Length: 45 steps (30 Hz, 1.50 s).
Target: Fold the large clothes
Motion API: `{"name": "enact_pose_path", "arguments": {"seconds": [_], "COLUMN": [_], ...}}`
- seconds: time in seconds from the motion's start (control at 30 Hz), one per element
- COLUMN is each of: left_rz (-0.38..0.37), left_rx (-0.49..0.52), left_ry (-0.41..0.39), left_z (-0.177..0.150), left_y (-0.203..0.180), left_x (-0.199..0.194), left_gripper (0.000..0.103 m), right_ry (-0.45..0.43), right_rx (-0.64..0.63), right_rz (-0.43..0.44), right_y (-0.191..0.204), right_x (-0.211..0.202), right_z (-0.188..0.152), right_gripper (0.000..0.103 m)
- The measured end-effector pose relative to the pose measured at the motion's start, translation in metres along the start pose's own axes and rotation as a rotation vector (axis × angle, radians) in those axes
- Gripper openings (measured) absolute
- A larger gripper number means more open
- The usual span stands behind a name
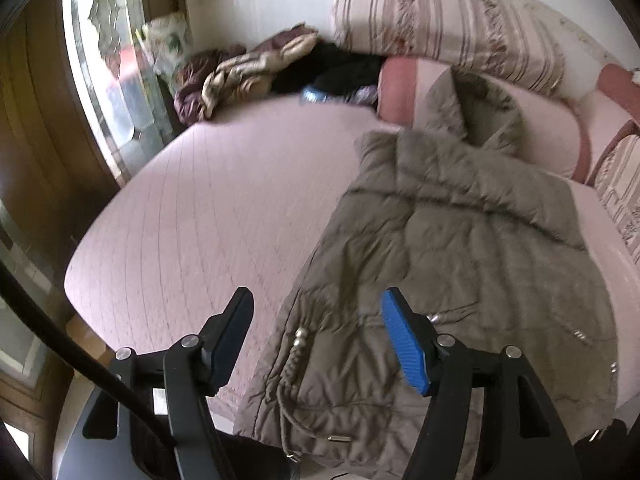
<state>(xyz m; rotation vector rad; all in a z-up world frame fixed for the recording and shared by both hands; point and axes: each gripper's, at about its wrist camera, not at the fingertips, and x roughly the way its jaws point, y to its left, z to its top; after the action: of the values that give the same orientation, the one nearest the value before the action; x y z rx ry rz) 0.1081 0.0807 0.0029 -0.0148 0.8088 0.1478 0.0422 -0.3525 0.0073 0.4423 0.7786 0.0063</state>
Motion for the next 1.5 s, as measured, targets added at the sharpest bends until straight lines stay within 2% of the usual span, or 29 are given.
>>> {"name": "enact_pose_path", "arguments": {"seconds": [0.1,0.23,0.4,0.57,0.73,0.87,1.13,1.3,1.5], "left_rz": [-0.013,-0.009,0.000,-0.019,-0.029,-0.030,-0.027,0.027,0.027], "left_rx": [0.008,0.016,0.016,-0.013,-0.048,-0.075,-0.097,-0.091,-0.098], "left_ry": [-0.029,-0.057,-0.085,-0.086,-0.085,-0.073,-0.003,0.016,0.094], "left_z": [0.012,0.025,0.044,0.066,0.088,0.100,0.101,0.104,0.102], "left_y": [-0.007,-0.013,-0.017,-0.020,-0.021,-0.020,-0.008,-0.005,-0.010], "left_x": [-0.011,-0.012,-0.002,0.020,0.049,0.075,0.130,0.158,0.191], "left_gripper": [0.069,0.070,0.070,0.070,0.070,0.070,0.070,0.070,0.070], "right_ry": [-0.044,-0.104,-0.171,-0.228,-0.210,-0.196,-0.142,-0.111,-0.064], "right_rx": [-0.071,-0.162,-0.213,-0.268,-0.262,-0.242,-0.145,-0.118,-0.105], "right_rz": [0.032,0.062,0.073,0.017,-0.025,-0.089,-0.228,-0.293,-0.302], "right_y": [0.040,0.086,0.135,0.182,0.205,0.215,0.214,0.211,0.215], "right_x": [-0.017,-0.032,-0.043,-0.030,0.005,0.045,0.142,0.204,0.283], "right_z": [0.018,0.051,0.099,0.148,0.191,0.224,0.284,0.305,0.318], "right_gripper": [0.069,0.071,0.074,0.078,0.078,0.078,0.078,0.078,0.078]}}
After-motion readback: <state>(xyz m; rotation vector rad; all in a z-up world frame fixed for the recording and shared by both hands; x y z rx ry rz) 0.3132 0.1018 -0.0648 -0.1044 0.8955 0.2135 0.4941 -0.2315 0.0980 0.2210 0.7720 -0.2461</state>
